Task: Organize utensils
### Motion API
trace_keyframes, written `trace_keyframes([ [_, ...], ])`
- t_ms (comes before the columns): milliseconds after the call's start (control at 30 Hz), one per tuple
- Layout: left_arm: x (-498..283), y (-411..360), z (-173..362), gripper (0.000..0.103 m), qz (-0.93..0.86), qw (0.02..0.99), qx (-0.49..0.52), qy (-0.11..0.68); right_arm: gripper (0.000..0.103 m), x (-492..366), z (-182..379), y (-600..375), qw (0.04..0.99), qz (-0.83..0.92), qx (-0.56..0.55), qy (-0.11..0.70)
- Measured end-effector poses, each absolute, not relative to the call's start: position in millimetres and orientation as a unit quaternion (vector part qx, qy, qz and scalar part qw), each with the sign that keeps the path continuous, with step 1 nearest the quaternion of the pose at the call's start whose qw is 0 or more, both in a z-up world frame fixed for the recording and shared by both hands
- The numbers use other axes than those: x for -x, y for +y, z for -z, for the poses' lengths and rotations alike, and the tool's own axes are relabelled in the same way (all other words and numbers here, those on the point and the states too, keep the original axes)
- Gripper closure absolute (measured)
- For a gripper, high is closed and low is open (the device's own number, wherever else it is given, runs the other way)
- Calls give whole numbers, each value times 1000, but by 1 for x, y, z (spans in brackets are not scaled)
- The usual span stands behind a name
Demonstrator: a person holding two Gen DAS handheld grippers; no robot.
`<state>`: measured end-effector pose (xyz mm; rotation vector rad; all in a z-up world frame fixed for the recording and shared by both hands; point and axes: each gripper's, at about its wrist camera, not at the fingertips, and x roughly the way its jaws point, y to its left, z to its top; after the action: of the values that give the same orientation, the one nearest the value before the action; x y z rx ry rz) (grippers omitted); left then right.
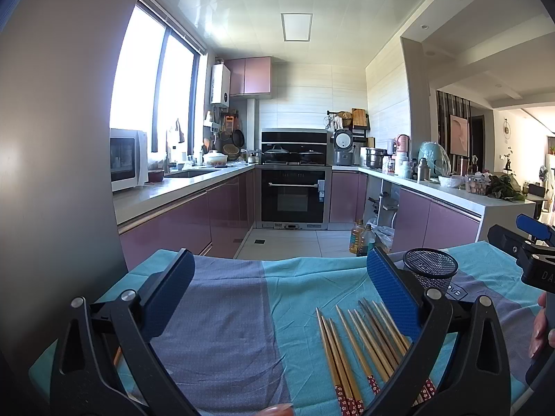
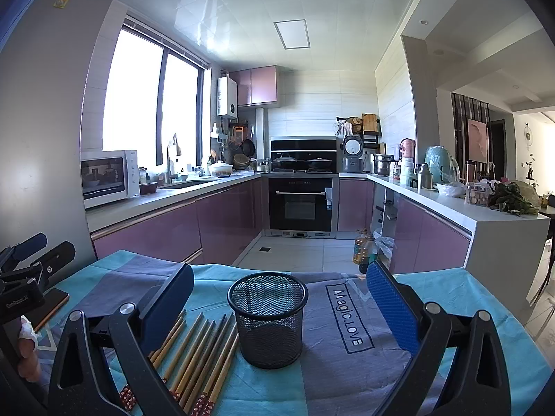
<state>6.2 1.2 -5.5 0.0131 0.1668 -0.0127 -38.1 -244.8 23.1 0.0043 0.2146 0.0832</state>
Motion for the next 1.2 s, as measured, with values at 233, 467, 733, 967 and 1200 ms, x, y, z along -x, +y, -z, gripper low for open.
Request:
trace_keyframes([
  [233, -6, -6, 6, 5, 4, 996, -9, 88, 6, 37, -23, -244, 993, -45, -4, 110],
  [467, -7, -3, 4, 5, 2, 996, -9, 91, 6, 36, -19, -244, 992, -48, -5, 113],
  [733, -7, -4, 3, 5, -2, 996, -13, 93, 6, 35, -16, -244, 992, -50, -7, 116],
  [967, -8, -5, 3, 5, -3, 996, -14, 93, 6, 31, -14, -247, 991, -52, -8, 120],
  [1200, -10, -2, 3, 5, -5, 995, -13, 99, 6, 31, -12, -245, 990, -58, -7, 126],
])
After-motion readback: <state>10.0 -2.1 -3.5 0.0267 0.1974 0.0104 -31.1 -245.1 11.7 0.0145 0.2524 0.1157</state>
